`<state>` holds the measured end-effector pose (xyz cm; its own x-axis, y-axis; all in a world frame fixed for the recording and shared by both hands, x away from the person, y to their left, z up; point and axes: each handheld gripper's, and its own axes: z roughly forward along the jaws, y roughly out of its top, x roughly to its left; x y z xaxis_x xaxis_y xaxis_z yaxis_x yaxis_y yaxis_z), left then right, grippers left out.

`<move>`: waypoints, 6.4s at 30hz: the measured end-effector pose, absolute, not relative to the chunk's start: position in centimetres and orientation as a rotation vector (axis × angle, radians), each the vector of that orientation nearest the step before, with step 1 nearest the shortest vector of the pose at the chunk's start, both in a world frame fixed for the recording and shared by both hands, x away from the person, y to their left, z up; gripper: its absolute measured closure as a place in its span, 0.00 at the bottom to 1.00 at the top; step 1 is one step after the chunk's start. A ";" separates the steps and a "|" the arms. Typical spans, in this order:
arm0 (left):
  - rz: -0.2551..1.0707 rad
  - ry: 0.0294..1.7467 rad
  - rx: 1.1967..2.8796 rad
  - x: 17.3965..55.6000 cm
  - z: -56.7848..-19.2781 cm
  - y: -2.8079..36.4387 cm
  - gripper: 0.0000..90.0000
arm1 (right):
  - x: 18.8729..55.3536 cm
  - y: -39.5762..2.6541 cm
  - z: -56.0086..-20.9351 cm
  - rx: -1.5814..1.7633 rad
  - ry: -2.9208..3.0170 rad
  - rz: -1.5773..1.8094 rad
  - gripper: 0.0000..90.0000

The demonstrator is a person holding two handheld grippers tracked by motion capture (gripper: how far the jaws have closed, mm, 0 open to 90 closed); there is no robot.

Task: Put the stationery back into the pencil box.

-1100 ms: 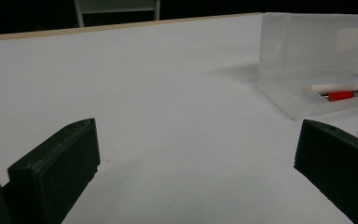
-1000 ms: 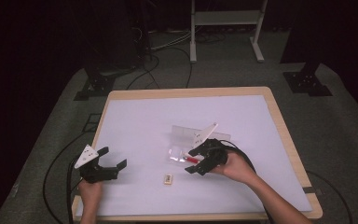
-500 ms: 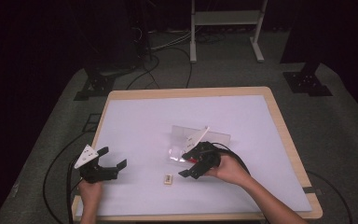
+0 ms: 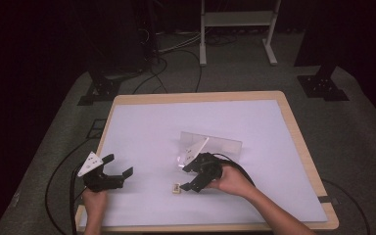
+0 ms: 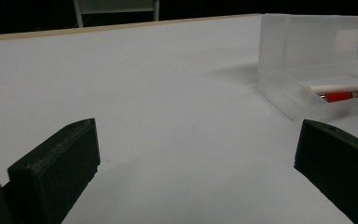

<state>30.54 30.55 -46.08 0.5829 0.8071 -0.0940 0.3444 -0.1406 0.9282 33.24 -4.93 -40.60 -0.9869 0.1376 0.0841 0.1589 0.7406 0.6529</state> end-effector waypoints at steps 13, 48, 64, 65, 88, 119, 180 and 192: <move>0.533 0.954 1.731 30.5 -46.1 30.6 0.00 | 33.3 -2.9 -42.2 -0.206 -2.897 -1.047 0.38; 0.530 0.958 1.731 30.5 -46.1 30.6 0.00 | 33.9 -1.3 -45.0 -0.199 -2.907 -0.961 0.47; 0.531 0.959 1.731 30.5 -46.1 30.5 0.00 | 33.8 -1.3 -45.1 -0.169 -2.933 -0.947 0.64; 0.532 0.957 1.733 30.5 -46.1 30.6 0.00 | 33.8 -1.3 -45.1 -0.169 -2.934 -0.944 0.64; 0.532 0.955 1.729 30.5 -46.1 30.6 0.00 | 34.1 -2.1 -43.1 -0.156 -2.948 -0.988 0.65; 0.529 0.958 1.726 30.5 -46.1 30.6 0.00 | 36.1 -2.6 -40.2 -0.200 -2.988 -1.053 0.65; 0.529 0.955 1.729 30.5 -46.1 30.6 0.00 | 40.8 -3.7 -41.8 -0.419 -2.992 -1.053 0.65; 0.530 0.955 1.729 30.5 -46.1 30.6 0.00 | 41.4 -3.5 -42.5 -0.439 -2.985 -1.030 0.65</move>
<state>30.51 30.60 -46.07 0.5849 0.8054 -0.0965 0.3443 -0.1388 0.9285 41.43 -3.52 -42.53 -0.9611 0.2725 0.0453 0.2424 0.7534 0.6113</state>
